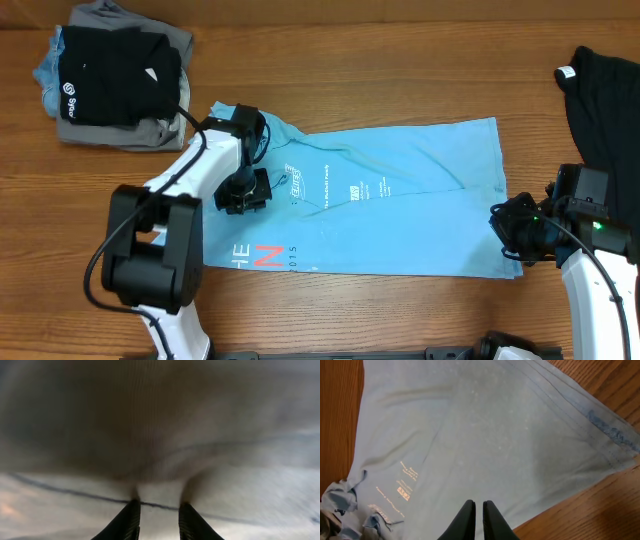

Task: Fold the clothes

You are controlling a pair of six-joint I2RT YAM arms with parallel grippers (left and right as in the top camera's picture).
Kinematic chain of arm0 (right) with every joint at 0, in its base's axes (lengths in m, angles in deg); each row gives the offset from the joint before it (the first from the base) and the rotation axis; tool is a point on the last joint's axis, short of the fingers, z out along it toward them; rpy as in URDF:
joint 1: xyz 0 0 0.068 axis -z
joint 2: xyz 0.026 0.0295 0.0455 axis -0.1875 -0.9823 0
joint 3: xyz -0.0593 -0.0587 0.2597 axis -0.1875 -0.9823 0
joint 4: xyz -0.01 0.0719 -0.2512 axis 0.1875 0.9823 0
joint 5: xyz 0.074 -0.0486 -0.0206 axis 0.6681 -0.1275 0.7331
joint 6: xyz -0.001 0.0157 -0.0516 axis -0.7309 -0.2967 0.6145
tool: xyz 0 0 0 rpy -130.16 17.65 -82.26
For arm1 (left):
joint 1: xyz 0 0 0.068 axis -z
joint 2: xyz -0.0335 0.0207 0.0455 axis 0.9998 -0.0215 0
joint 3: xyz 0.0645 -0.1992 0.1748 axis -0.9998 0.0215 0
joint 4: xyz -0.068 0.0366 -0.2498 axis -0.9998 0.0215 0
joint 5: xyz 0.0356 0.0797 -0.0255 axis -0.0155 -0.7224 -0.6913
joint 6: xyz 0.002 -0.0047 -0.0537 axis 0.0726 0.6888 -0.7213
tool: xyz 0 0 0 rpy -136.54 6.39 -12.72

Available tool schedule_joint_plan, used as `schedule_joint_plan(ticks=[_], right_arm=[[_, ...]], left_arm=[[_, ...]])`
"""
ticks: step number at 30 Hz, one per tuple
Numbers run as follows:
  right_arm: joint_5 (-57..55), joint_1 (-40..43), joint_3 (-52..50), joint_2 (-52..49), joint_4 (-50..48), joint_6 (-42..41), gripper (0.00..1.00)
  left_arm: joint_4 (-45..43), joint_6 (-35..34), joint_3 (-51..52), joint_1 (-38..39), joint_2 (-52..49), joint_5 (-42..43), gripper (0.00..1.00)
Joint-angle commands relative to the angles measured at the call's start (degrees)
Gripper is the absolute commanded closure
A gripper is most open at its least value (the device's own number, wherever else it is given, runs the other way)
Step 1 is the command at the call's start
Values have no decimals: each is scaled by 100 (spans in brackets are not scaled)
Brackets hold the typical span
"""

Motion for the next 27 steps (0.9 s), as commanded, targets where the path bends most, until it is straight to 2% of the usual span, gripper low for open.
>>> schedule_joint_plan(ticks=[1, 10, 20, 27], right_arm=[[-37, -33, 105, 46, -17, 42, 90], [-131, -33, 105, 46, -17, 42, 89], [-258, -33, 2, 28, -55, 42, 89], [-339, -33, -103, -155, -85, 42, 89]], left_arm=[[-160, -114, 22, -66, -302, 15, 72], [-546, -103, -11, -66, -402, -116, 74], [-662, -98, -197, -83, -402, -767, 69], [-852, 74, -201, -157, -402, -839, 68]])
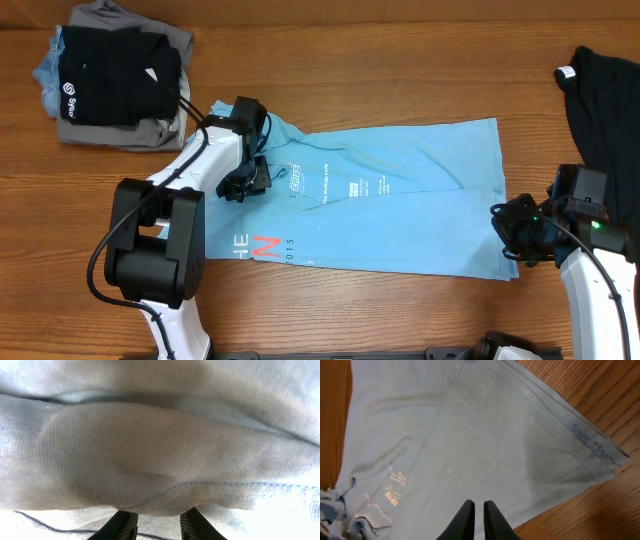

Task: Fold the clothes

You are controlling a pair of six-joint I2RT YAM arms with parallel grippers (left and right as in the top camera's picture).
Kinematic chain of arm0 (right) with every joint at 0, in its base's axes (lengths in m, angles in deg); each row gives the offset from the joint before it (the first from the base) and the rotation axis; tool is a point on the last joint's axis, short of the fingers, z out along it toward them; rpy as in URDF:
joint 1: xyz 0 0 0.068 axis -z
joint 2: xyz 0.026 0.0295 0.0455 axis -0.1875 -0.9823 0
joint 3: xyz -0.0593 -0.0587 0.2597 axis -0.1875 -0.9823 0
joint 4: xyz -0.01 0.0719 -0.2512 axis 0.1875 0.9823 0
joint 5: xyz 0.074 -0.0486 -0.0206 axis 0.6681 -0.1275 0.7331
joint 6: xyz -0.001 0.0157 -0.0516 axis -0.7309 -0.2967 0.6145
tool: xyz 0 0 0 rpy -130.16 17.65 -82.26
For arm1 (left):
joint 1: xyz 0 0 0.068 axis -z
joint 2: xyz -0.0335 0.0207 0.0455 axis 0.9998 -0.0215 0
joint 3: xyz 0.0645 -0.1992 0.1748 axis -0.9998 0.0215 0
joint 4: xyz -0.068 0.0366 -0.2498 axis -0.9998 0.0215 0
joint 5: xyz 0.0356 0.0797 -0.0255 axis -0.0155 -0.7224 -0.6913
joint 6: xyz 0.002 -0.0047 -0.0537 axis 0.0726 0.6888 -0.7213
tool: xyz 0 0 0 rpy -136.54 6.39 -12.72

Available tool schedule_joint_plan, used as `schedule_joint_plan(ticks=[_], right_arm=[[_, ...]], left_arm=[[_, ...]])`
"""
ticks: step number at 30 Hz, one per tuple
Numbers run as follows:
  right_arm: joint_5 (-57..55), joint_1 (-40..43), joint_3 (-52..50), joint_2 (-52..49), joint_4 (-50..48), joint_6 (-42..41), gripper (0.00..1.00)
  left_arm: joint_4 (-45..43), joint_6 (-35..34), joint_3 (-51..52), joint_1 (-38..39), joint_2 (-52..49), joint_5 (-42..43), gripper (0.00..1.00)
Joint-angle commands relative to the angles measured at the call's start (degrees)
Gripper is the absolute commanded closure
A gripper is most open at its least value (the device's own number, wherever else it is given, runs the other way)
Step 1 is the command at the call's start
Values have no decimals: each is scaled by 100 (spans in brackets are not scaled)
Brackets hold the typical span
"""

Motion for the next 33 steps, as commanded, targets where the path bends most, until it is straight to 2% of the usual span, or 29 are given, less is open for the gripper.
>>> schedule_joint_plan(ticks=[1, 9, 14, 20, 26, 33], right_arm=[[-101, -33, -46, -111, -37, 44, 89], [-96, -39, -304, -610, -133, 44, 91], [391, -192, -887, -1040, -796, 15, 96], [614, -490, -1311, -1628, -1493, -354, 96], [472, -557, -1318, -2118, -1532, -820, 96], [-107, -470, -1320, -2168, -1176, -1596, 96]], left_arm=[[-98, 57, -50, -114, -269, -332, 68], [243, 90, -190, -114, -243, -326, 69], [328, 90, -345, -114, -243, -308, 69], [378, 92, -354, -111, -243, -304, 69], [463, 90, -354, -114, -243, -306, 68], [505, 138, -367, -125, -240, -343, 64]])
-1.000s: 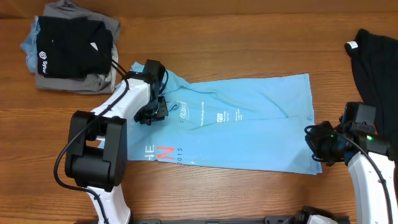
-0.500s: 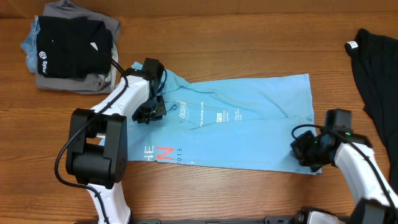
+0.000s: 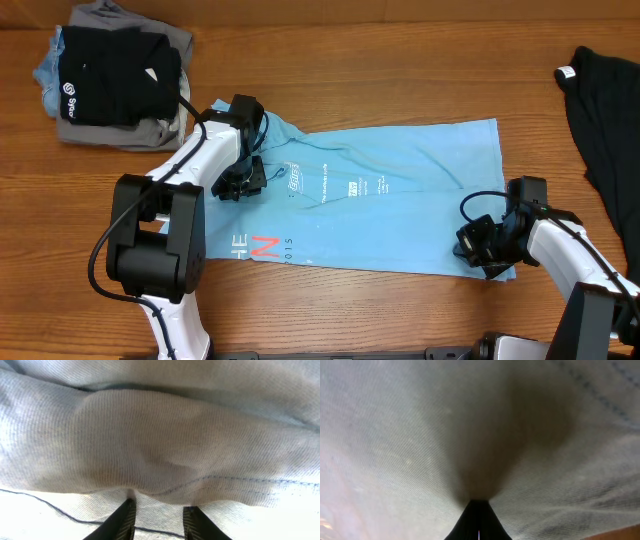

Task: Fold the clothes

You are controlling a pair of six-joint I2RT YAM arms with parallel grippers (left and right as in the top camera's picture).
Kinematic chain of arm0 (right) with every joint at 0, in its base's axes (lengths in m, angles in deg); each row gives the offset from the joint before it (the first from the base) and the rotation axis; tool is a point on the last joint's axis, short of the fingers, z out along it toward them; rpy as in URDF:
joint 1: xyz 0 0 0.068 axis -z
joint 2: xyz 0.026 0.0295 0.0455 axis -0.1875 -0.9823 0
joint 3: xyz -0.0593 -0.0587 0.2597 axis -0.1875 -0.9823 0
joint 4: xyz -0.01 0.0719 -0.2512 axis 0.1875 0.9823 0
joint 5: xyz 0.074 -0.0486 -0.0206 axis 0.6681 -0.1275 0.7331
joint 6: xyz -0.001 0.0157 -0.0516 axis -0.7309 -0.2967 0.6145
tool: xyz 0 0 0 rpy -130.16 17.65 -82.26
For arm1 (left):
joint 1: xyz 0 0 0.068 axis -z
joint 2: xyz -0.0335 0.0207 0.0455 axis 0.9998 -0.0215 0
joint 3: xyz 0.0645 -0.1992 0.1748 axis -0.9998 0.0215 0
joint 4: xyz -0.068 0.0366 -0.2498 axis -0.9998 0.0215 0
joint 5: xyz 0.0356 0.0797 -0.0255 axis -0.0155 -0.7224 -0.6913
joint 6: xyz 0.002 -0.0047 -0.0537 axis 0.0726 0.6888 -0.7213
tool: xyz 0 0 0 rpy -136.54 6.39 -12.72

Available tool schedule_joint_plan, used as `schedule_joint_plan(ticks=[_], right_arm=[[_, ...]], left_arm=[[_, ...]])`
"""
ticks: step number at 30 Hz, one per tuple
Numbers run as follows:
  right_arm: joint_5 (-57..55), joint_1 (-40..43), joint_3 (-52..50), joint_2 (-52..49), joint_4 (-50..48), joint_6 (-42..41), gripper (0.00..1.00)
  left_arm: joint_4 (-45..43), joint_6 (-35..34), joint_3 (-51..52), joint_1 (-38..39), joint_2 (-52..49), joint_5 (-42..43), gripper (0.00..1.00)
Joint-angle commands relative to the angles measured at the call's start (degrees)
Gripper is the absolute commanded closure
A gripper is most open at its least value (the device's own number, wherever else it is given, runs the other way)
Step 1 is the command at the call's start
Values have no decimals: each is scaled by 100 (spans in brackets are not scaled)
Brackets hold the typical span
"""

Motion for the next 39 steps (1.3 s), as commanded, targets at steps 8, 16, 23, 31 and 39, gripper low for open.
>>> schedule_joint_plan(ticks=[8, 16, 23, 31, 39], right_arm=[[-688, 560, -203, -247, 133, -402, 96], [-894, 1036, -199, -247, 142, -232, 96], [-892, 1036, -199, -247, 149, -208, 96], [-850, 1036, -199, -247, 149, -129, 96], [-831, 1036, -199, -247, 149, -79, 96]], left_arm=[[-76, 109, -142, -59, -107, -363, 62], [-367, 304, -280, -61, -107, -435, 57], [-876, 496, -284, -68, -107, -426, 53], [-1720, 800, -352, -166, -107, -476, 37], [-378, 793, -1821, -201, -105, -780, 28]])
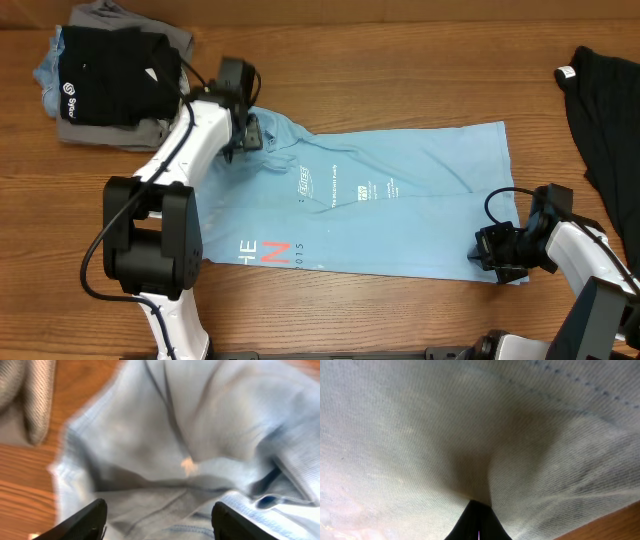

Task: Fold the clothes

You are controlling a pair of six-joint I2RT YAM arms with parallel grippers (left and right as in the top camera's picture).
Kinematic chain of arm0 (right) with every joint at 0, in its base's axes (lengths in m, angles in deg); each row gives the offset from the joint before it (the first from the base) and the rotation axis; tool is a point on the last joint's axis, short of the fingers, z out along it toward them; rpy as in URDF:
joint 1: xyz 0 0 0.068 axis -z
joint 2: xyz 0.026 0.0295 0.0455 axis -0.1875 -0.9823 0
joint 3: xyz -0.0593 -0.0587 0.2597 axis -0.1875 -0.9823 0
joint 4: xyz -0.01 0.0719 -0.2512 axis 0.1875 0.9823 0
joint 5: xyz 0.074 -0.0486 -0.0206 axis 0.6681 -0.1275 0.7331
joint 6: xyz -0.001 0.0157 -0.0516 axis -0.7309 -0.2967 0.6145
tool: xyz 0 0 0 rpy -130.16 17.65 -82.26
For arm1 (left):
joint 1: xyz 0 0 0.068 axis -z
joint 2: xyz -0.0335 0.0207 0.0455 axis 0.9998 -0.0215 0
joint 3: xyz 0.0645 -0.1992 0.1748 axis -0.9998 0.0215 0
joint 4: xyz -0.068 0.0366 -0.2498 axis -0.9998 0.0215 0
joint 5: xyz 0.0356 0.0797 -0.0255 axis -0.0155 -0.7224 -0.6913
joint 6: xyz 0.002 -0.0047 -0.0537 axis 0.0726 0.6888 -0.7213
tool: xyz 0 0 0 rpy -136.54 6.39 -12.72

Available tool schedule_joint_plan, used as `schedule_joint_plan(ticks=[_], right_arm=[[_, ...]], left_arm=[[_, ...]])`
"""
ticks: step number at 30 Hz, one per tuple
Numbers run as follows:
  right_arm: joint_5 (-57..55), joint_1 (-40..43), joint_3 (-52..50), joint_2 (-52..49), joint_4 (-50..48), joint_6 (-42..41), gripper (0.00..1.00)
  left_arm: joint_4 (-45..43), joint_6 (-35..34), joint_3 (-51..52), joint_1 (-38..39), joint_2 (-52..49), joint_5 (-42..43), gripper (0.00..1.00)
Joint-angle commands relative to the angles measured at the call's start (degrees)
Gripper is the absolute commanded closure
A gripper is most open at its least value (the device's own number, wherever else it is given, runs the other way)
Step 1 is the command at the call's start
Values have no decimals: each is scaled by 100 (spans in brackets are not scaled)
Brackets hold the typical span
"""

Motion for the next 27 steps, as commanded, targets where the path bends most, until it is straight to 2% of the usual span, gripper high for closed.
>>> schedule_joint_plan(ticks=[1, 5, 9, 16, 27], right_arm=[[-894, 87, -208, -197, -48, 48, 96], [-892, 87, -208, -197, -52, 48, 96], [-798, 87, -208, -197, -96, 52, 96], [-649, 87, -208, -197, -146, 184, 96], [-586, 87, -208, -197, -151, 203, 96]], left_arm=[[474, 105, -839, -13, -48, -142, 28], [1287, 107, -1360, 63, -48, 632, 29], [1716, 109, -1165, 236, -92, 1414, 31], [1447, -122, -186, 549, -92, 1587, 40], [409, -461, 713, 660, -92, 2194, 42]])
